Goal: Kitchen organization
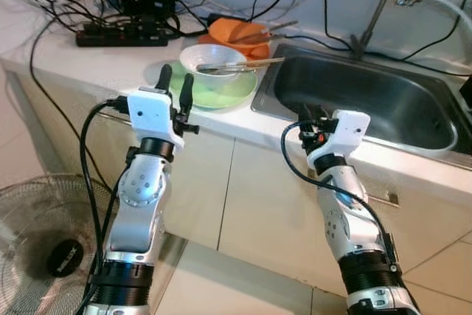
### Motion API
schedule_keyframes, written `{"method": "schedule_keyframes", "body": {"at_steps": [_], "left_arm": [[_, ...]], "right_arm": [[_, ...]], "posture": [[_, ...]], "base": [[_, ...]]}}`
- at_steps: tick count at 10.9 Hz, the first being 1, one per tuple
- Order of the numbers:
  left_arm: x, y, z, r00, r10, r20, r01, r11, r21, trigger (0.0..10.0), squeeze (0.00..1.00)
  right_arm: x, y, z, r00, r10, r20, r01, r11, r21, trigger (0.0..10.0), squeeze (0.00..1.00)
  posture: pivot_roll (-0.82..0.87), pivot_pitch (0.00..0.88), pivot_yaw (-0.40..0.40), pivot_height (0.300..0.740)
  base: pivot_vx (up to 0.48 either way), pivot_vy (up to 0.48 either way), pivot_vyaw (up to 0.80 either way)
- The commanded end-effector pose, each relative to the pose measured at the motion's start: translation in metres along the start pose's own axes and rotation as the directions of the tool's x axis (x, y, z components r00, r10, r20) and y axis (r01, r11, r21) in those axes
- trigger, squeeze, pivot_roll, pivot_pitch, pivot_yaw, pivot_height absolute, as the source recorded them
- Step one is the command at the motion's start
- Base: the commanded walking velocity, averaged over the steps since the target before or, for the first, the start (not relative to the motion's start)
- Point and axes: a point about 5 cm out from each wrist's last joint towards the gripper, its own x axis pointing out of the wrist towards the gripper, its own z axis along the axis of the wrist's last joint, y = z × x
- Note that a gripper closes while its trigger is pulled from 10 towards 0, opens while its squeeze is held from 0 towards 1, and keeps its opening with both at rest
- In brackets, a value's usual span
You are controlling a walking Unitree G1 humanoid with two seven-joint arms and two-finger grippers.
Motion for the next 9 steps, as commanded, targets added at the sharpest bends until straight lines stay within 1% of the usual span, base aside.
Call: {"method": "schedule_keyframes", "body": {"at_steps": [1, 9], "left_arm": [[0.0014, -0.0038, 0.0022, 1.000, -0.018, 0.005, 0.018, 1.000, -0.007, 10.0, 0.00], [0.0017, -0.0044, 0.0035, 1.000, -0.022, 0.013, 0.022, 1.000, -0.002, 10.0, 0.00]], "right_arm": [[0.0003, -0.0052, 0.0010, 1.000, -0.014, 0.000, 0.014, 1.000, -0.010, 10.0, 0.00], [0.0002, -0.0048, 0.0009, 1.000, -0.014, 0.003, 0.014, 1.000, -0.008, 10.0, 0.00]], "posture": [[0.21, 0.042, -0.064, 0.740], [0.21, 0.042, -0.064, 0.740]], "base": [[0.375, 0.000, 0.00], [0.401, 0.000, 0.00]]}}
